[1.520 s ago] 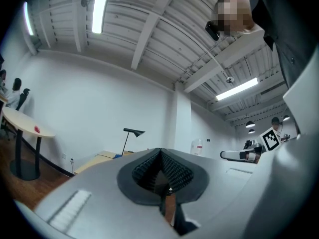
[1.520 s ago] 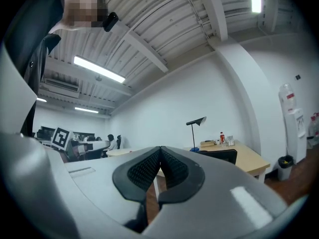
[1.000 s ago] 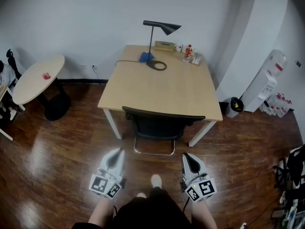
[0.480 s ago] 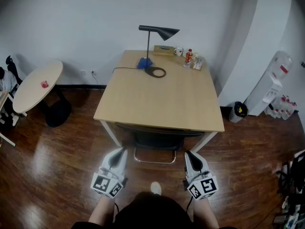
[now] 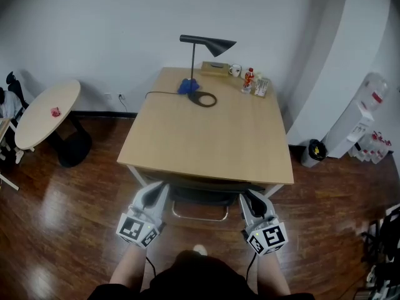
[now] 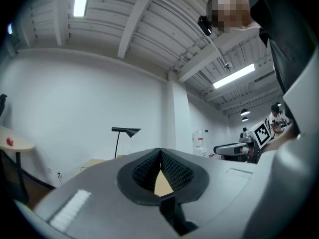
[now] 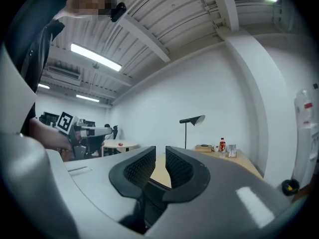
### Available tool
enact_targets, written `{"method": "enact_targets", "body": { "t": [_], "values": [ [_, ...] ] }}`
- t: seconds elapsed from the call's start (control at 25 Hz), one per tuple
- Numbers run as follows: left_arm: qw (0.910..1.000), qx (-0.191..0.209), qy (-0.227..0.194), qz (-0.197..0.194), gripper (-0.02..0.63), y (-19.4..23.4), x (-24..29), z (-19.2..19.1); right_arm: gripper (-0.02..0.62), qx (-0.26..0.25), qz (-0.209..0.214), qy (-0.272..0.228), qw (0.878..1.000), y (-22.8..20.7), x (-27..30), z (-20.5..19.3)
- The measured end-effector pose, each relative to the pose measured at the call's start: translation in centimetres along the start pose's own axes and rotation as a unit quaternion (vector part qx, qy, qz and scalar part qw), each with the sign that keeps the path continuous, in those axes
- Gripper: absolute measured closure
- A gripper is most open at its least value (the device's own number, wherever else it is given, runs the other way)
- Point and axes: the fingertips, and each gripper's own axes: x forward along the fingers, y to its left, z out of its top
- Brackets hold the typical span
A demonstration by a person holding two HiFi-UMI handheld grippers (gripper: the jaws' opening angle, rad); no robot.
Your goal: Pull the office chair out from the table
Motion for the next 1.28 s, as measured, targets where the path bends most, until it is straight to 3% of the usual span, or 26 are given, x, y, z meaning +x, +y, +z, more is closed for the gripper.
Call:
{"method": "enact_targets", "body": {
  "t": [0.16, 0.2, 0.28, 0.36, 0.48, 0.6, 0.68, 0.76, 0.88, 0.92, 1.04, 1.08, 1.2, 1.28],
  "values": [
    [0.9954, 0.075, 0.038, -0.047, 0.601, -1.0, 2.1, -1.5, 0.44, -0.056, 0.033, 0.037, 0.997, -0.1, 1.5, -1.2],
    [0.9905, 0.104, 0.058, -0.07, 0.57, -1.4, 2.6, -2.2, 0.404, -0.081, 0.047, 0.056, 0.994, 0.1, 2.0, -1.9],
    [0.9744, 0.162, 0.1, -0.12, 0.38, -2.2, 3.7, -3.6, 0.347, -0.125, 0.081, 0.094, 0.984, 0.4, 2.8, -3.3],
    [0.9561, 0.199, 0.136, -0.167, 0.349, -2.3, 4.4, -5.1, 0.309, -0.141, 0.118, 0.123, 0.975, 0.7, 3.6, -4.1],
    [0.9224, 0.246, 0.198, -0.223, 0.293, -2.3, 4.7, -7.9, 0.273, -0.152, 0.166, 0.147, 0.963, 1.2, 4.9, -4.5],
    [0.8799, 0.301, 0.261, -0.259, 0.273, -2.1, 4.7, -11.0, 0.255, -0.173, 0.187, 0.178, 0.95, 0.9, 5.8, -5.5],
    [0.8528, 0.339, 0.294, -0.267, 0.268, -1.8, 4.7, -12.7, 0.25, -0.201, 0.201, 0.214, 0.935, 0.7, 6.0, -6.8],
    [0.8292, 0.374, 0.318, -0.267, 0.268, -1.4, 4.9, -14.0, 0.237, -0.245, 0.216, 0.264, 0.908, 0.5, 6.0, -9.0],
    [0.7872, 0.426, 0.353, -0.272, 0.268, -0.6, 5.0, -16.1, 0.219, -0.323, 0.222, 0.332, 0.858, 0.3, 5.9, -12.1],
    [0.7779, 0.433, 0.362, -0.277, 0.268, -0.5, 5.0, -16.7, 0.219, -0.347, 0.219, 0.348, 0.843, 0.0, 5.9, -13.0],
    [0.7676, 0.436, 0.373, -0.285, 0.268, -0.6, 5.0, -18.1, 0.256, -0.397, 0.209, 0.377, 0.81, -1.1, 5.9, -15.1],
    [0.7677, 0.437, 0.373, -0.283, 0.268, -0.5, 5.0, -18.4, 0.281, -0.406, 0.206, 0.382, 0.804, -1.4, 5.9, -15.5],
    [0.7791, 0.434, 0.363, -0.271, 0.29, 0.0, 5.6, -18.4, 0.343, -0.415, 0.203, 0.391, 0.796, -1.7, 6.3, -16.1],
    [0.7748, 0.44, 0.363, -0.273, 0.344, 0.1, 5.7, -18.4, 0.394, -0.423, 0.207, 0.398, 0.787, -1.8, 6.4, -16.5]
  ]
}}
